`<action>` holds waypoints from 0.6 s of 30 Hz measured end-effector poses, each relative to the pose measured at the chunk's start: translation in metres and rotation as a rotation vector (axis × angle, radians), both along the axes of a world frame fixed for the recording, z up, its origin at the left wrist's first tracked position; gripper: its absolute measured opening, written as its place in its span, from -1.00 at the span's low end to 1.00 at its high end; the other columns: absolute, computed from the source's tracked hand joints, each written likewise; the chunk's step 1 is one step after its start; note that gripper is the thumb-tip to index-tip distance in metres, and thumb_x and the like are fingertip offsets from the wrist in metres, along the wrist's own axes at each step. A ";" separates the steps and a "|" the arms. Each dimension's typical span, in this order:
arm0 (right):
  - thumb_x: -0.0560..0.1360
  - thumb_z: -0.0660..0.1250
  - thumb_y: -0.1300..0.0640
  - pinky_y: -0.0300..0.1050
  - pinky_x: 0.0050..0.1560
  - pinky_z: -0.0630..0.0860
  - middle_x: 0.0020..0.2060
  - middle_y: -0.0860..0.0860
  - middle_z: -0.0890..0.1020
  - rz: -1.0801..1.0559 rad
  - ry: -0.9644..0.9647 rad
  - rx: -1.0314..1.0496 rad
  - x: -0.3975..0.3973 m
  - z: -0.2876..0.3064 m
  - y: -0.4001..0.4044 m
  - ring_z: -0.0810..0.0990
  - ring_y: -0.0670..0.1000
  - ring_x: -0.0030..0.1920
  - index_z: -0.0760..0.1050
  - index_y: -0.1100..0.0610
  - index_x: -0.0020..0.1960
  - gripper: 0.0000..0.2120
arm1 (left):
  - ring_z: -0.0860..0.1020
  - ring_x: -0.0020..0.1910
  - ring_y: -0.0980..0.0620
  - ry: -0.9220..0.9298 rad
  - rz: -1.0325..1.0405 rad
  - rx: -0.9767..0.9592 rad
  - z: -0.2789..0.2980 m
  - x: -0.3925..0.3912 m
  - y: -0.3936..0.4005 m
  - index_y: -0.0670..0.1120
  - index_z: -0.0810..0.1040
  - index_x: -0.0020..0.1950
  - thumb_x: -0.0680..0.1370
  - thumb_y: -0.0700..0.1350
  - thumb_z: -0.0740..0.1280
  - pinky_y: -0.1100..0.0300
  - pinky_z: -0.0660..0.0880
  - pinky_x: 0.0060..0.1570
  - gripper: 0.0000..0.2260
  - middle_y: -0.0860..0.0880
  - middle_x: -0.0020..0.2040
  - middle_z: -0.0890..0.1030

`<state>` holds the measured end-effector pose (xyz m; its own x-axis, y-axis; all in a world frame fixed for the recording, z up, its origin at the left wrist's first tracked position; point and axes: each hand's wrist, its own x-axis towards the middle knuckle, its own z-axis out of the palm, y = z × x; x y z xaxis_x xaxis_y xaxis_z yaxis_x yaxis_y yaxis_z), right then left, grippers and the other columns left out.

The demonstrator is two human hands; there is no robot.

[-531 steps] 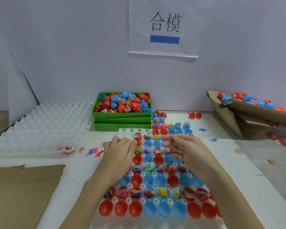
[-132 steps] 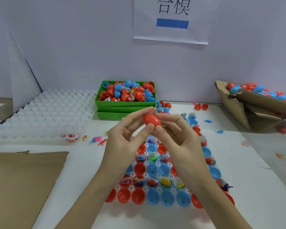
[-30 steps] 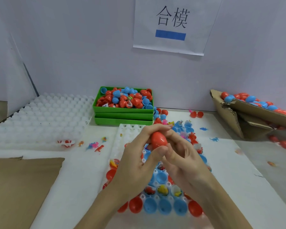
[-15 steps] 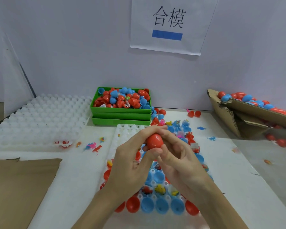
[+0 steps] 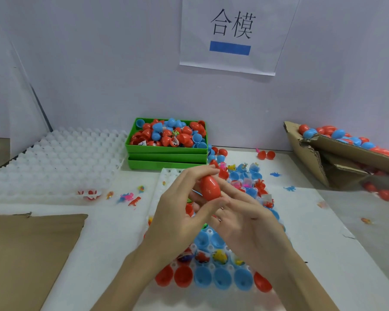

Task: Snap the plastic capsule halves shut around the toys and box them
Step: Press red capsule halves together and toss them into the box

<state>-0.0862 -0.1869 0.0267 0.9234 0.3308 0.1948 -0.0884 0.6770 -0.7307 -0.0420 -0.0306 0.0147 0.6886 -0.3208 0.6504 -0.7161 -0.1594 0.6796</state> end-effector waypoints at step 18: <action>0.74 0.08 0.01 0.11 0.22 0.61 0.29 0.31 0.59 -0.737 0.164 0.364 0.087 0.090 -0.164 0.64 0.28 0.25 0.33 0.29 0.49 -0.55 | 0.47 0.35 0.27 -0.025 0.130 0.205 -0.008 0.019 0.012 0.24 0.57 0.31 0.57 0.14 0.35 -0.14 0.57 0.29 -0.70 0.35 0.34 0.47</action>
<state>0.0012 -0.3504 0.1166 0.9043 -0.4266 0.0175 0.3836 0.7940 -0.4716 -0.0226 -0.0182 0.0068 0.7170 -0.3572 0.5986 -0.6969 -0.3840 0.6057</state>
